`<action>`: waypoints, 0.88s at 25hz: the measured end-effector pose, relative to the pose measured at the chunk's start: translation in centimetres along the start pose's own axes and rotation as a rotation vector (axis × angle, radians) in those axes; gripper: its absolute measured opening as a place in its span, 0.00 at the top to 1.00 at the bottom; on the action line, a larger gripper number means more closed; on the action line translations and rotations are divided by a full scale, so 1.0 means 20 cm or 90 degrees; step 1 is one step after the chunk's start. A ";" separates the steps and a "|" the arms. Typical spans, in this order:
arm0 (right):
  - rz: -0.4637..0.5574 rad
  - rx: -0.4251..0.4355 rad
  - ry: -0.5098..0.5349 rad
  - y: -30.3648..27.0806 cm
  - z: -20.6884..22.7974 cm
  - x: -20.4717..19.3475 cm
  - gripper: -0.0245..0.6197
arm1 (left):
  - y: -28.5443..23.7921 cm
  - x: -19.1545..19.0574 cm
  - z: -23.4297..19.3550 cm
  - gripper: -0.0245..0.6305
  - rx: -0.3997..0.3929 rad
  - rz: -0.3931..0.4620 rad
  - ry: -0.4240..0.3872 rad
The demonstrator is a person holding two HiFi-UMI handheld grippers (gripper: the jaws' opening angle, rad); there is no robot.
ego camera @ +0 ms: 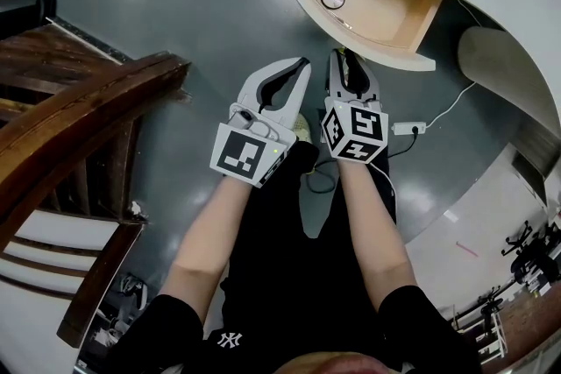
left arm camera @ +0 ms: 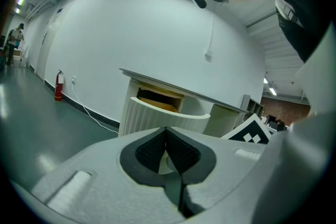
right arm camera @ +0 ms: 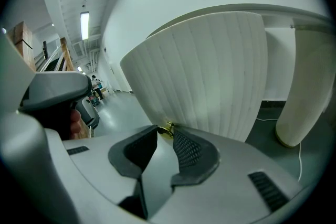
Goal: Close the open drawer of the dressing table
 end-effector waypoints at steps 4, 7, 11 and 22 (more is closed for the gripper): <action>0.012 -0.006 0.005 -0.07 0.05 0.06 0.80 | -0.08 0.02 -0.03 0.95 0.000 0.010 0.002; 0.025 -0.003 0.019 -0.14 0.09 0.11 0.80 | -0.16 0.03 -0.07 0.95 0.007 0.017 0.000; 0.046 0.002 0.031 -0.22 0.15 0.17 0.80 | -0.25 0.02 -0.11 0.95 0.010 0.025 -0.007; 0.101 0.024 0.078 -0.40 0.26 0.29 0.81 | -0.50 -0.02 -0.17 0.95 0.003 0.039 -0.025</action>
Point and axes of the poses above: the fingertips, and each gripper's own axes: y backward along the fingers, z to its right, x out of its top, the point moved 7 cm from there along y, backward along the fingers, and after that the axes turned 11 degrees about z, right-handed, at the moved point
